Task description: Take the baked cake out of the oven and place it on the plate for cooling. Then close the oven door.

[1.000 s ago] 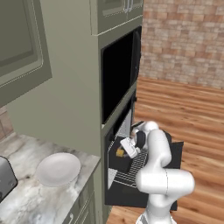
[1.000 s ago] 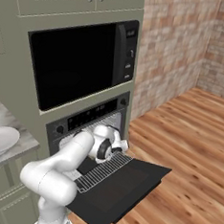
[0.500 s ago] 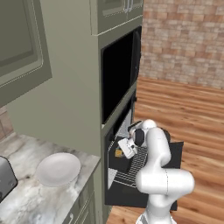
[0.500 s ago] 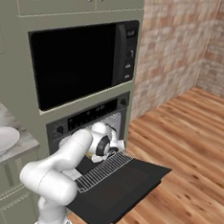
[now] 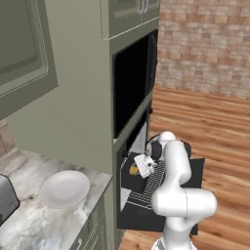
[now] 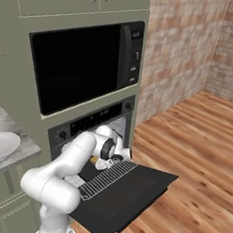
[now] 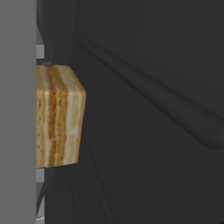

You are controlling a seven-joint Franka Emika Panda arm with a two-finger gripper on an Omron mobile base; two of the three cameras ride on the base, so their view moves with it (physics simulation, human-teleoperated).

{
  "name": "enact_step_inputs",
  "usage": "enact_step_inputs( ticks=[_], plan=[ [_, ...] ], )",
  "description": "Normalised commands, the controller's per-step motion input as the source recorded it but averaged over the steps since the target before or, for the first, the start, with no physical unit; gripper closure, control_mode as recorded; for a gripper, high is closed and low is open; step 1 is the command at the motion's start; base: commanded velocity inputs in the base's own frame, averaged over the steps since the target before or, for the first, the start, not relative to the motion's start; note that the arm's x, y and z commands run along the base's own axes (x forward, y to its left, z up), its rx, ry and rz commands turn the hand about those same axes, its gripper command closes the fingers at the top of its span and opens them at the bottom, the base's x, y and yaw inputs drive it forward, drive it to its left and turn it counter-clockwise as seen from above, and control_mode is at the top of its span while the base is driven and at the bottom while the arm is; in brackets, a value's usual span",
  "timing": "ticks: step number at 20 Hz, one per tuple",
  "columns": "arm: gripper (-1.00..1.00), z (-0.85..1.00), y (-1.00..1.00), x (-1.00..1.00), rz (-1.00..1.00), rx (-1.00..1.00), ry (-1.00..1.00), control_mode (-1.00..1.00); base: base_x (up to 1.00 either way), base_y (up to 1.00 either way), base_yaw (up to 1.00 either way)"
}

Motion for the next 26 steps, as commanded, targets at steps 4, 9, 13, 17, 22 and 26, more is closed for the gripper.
enact_step_inputs(
  ticks=[4, 9, 13, 17, 22, 26],
  plan=[
    [1.00, 0.00, -0.06, -0.04, 0.00, 0.00, -0.01, -1.00, 0.00, 0.00, 0.00],
    [1.00, 0.82, -0.08, -0.67, 0.00, -0.04, -0.31, -1.00, 0.00, 0.00, 0.00],
    [1.00, 1.00, 0.00, -0.98, 0.00, -0.13, -0.41, -1.00, 0.00, 0.00, 0.00],
    [1.00, 1.00, 0.00, -1.00, 0.00, -0.15, -0.35, -1.00, 0.00, 0.00, 0.00],
    [1.00, 1.00, 0.01, -0.96, 0.00, -0.15, -0.29, -1.00, 0.00, 0.00, 0.00],
    [1.00, 1.00, 0.00, -0.91, 0.00, -0.11, -0.19, -1.00, 0.00, 0.00, 0.00]
  ],
)
